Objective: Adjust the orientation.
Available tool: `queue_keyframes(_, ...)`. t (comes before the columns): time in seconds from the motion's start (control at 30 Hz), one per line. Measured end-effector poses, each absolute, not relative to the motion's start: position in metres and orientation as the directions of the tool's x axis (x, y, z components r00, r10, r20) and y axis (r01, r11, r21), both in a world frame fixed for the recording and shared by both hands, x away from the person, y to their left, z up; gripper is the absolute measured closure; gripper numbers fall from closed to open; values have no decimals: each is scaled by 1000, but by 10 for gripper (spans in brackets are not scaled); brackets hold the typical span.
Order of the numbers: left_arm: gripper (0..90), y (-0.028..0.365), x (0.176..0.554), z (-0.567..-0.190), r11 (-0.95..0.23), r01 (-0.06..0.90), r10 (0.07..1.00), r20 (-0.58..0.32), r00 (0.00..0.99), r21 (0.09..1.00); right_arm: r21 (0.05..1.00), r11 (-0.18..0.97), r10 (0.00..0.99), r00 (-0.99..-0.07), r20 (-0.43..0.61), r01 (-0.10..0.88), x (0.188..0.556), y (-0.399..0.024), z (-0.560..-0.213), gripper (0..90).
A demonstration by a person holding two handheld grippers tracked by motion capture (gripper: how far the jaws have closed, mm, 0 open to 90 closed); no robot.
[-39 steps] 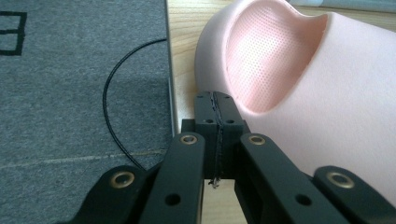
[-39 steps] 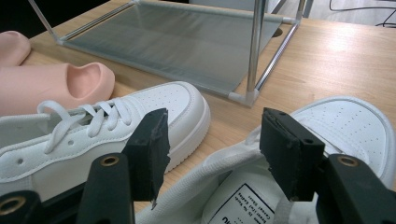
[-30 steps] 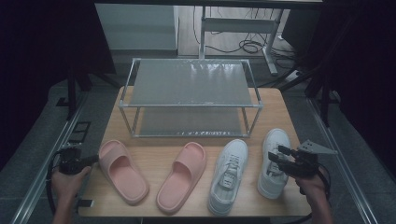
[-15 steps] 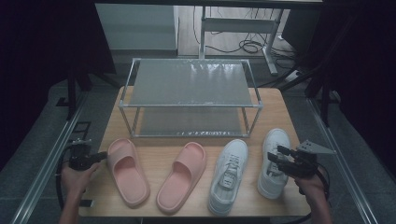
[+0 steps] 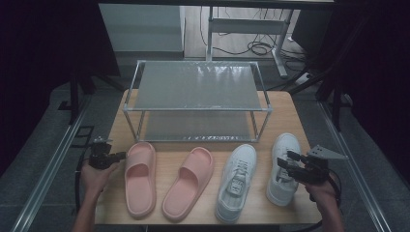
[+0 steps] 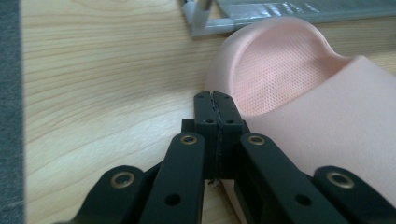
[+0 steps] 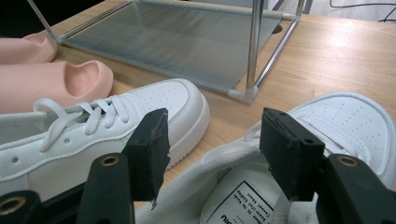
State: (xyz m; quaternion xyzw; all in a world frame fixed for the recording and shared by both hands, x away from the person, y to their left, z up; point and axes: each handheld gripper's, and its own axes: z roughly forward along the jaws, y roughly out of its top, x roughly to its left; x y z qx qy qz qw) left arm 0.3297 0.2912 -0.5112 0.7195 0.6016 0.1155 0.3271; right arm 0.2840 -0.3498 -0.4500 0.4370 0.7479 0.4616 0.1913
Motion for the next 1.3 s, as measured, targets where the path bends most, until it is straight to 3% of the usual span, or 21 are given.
queue_keyframes(0.67,900,266,340,-505,-112,774,921,-228,317,623,860,189,833,-542,116,474,283,-351,-448,428)
queue_keyframes(0.97,900,280,303,-485,-102,735,903,-247,351,670,860,187,834,-539,117,475,282,-352,-449,427)
queue_keyframes(1.3,900,269,262,-477,-164,703,877,-223,425,692,861,187,834,-540,115,473,281,-351,-448,427)
